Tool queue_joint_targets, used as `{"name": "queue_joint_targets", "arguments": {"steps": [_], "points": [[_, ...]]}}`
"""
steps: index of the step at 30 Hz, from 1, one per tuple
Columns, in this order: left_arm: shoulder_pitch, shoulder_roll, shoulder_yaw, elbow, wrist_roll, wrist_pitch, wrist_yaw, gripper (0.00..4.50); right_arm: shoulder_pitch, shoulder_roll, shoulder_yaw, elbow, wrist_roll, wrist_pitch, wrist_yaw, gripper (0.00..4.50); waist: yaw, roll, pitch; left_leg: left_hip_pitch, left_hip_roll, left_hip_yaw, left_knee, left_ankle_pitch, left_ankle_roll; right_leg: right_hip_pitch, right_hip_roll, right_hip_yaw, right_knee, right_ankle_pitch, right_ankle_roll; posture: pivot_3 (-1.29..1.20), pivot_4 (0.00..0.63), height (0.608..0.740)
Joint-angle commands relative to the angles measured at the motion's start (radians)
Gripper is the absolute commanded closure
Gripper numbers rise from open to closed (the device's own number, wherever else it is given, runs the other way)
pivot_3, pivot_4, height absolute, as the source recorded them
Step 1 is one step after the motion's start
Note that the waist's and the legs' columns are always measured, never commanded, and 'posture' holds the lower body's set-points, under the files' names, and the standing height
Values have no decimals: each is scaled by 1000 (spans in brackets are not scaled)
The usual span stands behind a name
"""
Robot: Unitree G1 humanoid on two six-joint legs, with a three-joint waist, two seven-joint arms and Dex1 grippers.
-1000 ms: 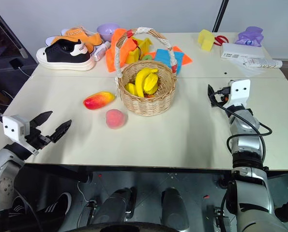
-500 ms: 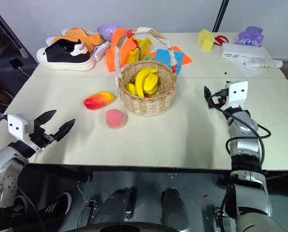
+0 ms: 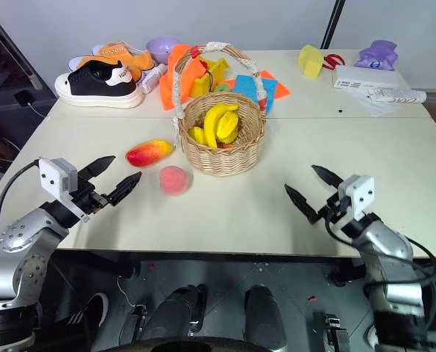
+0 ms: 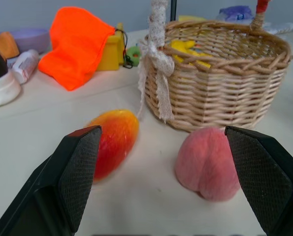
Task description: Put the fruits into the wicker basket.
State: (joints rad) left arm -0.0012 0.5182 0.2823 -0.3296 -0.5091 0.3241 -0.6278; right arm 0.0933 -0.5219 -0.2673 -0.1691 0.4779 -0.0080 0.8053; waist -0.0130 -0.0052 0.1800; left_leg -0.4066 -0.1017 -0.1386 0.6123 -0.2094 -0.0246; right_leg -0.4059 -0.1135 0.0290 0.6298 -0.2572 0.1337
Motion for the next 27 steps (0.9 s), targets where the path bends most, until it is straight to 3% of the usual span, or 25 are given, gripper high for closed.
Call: {"name": "queue_joint_targets", "arguments": {"steps": [1,13,27], "points": [[-39,8,-17,25,19,-21,-9,183,10,-32,11,-97,6,-37,58,35,2,0,0,0,0,0,1,0,0,0,0,0,0,0,0,0,150,740],[-142,40,-127,34,30,122,-29,183,-5,-184,89,-141,-16,-54,266,35,5,-1,0,-1,-1,0,1,0,0,1,-1,-1,-1,0,0,0,150,740],[-301,64,-255,113,111,122,-83,183,-101,-159,150,-83,-44,-49,260,35,6,-2,0,-1,-1,-1,1,0,0,1,-1,-2,-1,0,0,0,150,740]]}}
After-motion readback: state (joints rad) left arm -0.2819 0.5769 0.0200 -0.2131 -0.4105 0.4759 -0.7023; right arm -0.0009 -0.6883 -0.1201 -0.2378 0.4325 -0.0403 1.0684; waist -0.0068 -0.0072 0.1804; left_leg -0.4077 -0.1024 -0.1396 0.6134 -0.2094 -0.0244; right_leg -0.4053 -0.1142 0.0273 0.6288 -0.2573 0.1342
